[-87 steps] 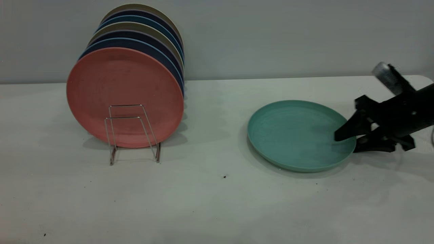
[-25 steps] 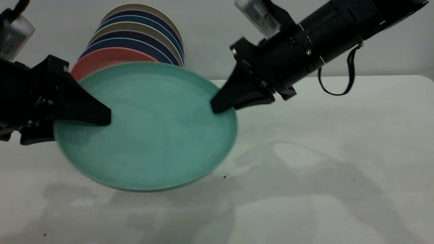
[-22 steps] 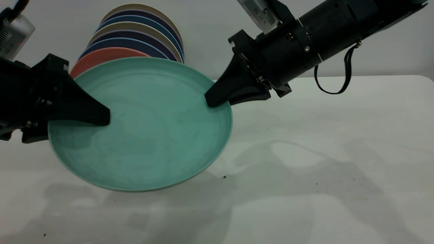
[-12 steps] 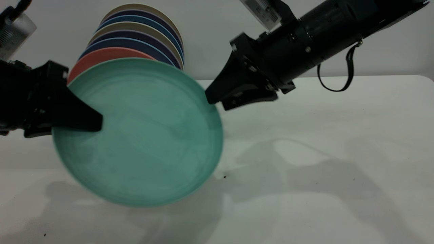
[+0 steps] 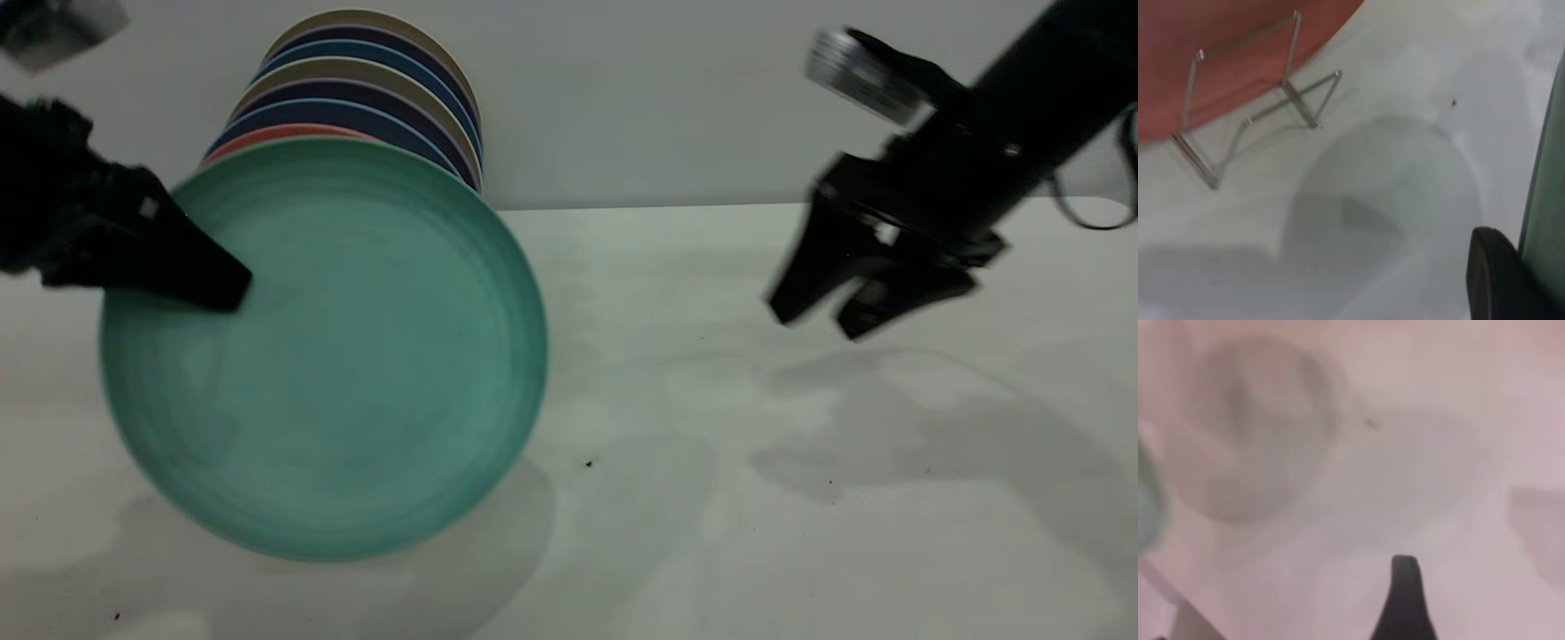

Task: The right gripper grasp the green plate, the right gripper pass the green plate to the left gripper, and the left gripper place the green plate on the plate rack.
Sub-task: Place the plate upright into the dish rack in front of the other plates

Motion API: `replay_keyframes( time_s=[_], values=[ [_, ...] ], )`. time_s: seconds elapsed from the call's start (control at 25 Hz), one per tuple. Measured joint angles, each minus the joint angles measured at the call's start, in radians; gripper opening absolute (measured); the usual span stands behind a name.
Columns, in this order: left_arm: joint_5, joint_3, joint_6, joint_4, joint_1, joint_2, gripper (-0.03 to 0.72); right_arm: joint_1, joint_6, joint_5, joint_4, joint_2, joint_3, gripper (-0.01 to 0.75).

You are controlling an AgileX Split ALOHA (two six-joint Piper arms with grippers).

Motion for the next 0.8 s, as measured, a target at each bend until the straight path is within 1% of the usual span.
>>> replay_keyframes(
  time_s=[0.16,0.24,0.36,0.56,0.68,0.8],
  values=[
    [0.093,-0.142,-0.007,0.279,0.0,0.001,0.095,-0.016,0.097,0.01,-0.177,0.0,0.0,0.571],
    [0.119,-0.208,0.033,0.37,0.0,0.001,0.095,-0.017,0.126,0.013,-0.239,0.0,0.0,0.559],
    [0.128,-0.288,0.17,0.444,0.0,0.002,0.095,-0.017,0.153,0.014,-0.276,0.0,0.0,0.553],
    [0.122,-0.342,0.514,0.452,0.0,0.005,0.095,-0.017,0.158,0.012,-0.286,0.0,0.0,0.554],
    [0.074,-0.343,0.652,0.386,0.0,0.005,0.095,-0.017,0.159,0.011,-0.286,0.0,0.0,0.554],
    [0.017,-0.343,0.749,0.289,0.0,0.008,0.095,-0.017,0.16,0.01,-0.286,0.0,0.0,0.554]
  ],
)
